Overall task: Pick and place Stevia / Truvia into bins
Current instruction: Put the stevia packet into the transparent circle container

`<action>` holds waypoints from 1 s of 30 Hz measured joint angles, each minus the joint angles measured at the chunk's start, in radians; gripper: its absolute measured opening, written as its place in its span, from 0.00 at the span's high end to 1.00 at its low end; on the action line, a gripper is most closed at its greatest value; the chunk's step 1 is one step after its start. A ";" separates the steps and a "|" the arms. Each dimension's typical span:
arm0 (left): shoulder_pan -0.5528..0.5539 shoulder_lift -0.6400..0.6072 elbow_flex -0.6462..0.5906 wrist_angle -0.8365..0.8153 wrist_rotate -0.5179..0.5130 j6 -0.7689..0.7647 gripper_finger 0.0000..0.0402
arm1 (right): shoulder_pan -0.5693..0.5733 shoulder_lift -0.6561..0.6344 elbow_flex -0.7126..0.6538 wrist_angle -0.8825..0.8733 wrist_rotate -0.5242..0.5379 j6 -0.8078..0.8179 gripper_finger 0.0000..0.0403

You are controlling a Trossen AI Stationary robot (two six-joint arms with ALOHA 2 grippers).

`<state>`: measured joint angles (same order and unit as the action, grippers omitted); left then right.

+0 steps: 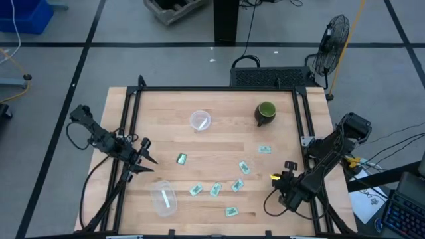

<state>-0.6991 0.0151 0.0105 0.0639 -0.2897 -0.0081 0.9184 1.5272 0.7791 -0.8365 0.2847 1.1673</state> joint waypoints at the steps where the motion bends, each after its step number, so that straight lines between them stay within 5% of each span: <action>1: 0.000 0.000 0.000 0.000 0.000 0.000 0.63 | 0.000 0.000 0.000 -0.009 -0.001 0.011 0.75; 8: 0.000 0.000 0.000 0.000 0.000 0.000 0.63 | -0.003 0.000 0.000 -0.023 -0.028 0.054 0.78; 16: 0.000 0.000 0.000 0.000 0.000 0.000 0.63 | -0.002 0.001 0.000 -0.008 -0.049 0.067 0.98; 30: 0.000 0.000 0.000 0.000 0.000 0.000 0.63 | -0.038 0.002 -0.003 0.157 0.127 -0.112 1.00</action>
<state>-0.6990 0.0151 0.0109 0.0639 -0.2897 -0.0078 0.8805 1.5291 0.7765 -0.6799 0.4120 1.0552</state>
